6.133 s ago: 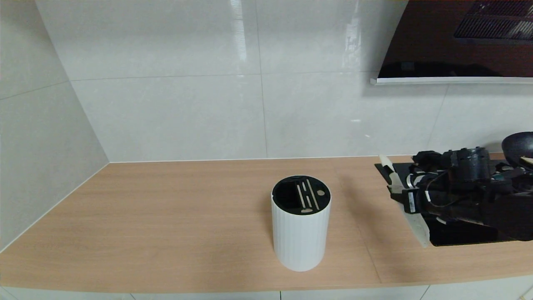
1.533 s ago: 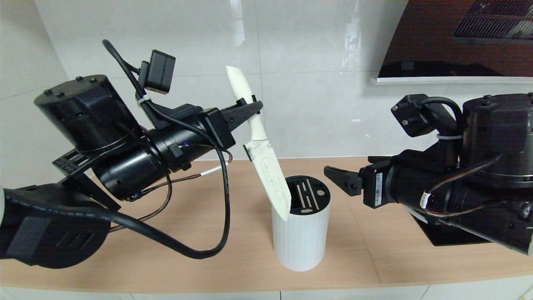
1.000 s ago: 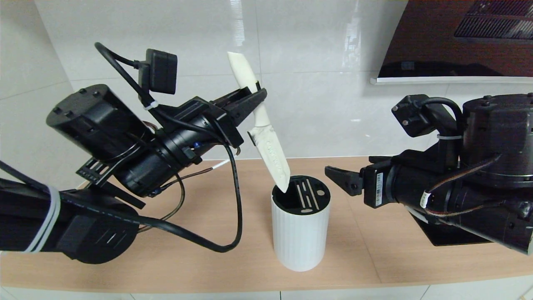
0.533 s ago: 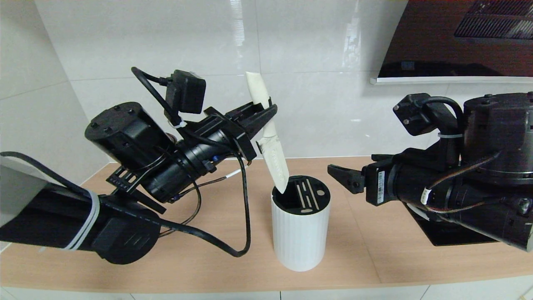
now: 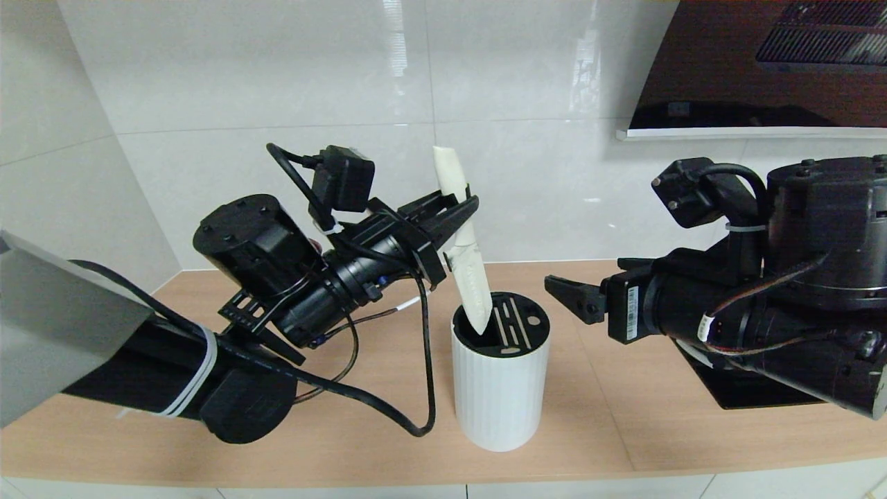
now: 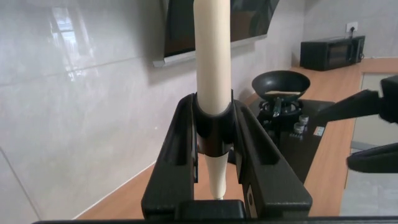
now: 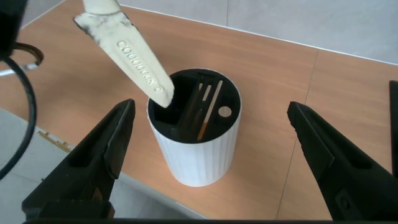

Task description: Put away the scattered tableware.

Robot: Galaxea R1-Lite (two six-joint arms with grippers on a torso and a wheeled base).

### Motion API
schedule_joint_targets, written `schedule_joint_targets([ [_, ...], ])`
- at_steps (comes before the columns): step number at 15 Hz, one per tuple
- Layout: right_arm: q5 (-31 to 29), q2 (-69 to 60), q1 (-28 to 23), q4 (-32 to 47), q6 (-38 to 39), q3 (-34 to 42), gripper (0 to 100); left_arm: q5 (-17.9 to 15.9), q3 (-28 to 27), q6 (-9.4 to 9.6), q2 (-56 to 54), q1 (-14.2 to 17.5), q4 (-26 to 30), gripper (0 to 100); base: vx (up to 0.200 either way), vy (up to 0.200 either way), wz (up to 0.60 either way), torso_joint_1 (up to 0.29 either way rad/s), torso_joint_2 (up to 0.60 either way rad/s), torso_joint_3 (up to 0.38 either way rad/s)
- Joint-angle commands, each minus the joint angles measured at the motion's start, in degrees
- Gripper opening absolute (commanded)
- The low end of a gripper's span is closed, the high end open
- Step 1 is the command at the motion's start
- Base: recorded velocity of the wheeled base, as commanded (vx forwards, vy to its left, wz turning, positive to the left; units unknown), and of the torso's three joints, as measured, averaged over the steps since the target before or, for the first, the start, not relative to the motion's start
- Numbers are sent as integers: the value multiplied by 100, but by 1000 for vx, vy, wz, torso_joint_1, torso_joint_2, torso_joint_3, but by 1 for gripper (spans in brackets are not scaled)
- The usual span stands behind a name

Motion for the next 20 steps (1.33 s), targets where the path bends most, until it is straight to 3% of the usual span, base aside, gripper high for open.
schedule_joint_targets([
  [1, 1, 26, 1, -3, -1, -1, 100, 3, 10, 1, 129, -8, -19, 0, 0, 0, 0, 0, 0, 0],
  [5, 1, 35, 1, -3, -1, 26, 100, 3, 45, 1, 252, -8, -115, 0, 0, 0, 0, 0, 0, 0],
  [9, 1, 70, 1, -3, -1, 35, 100, 21, 186, 220, 296, -26, -107, 0, 0, 0, 0, 0, 0, 0],
  [20, 1, 79, 1, -12, -1, 35, 100, 100, 274, 247, 744, -166, -142, 0, 0, 0, 0, 0, 0, 0],
])
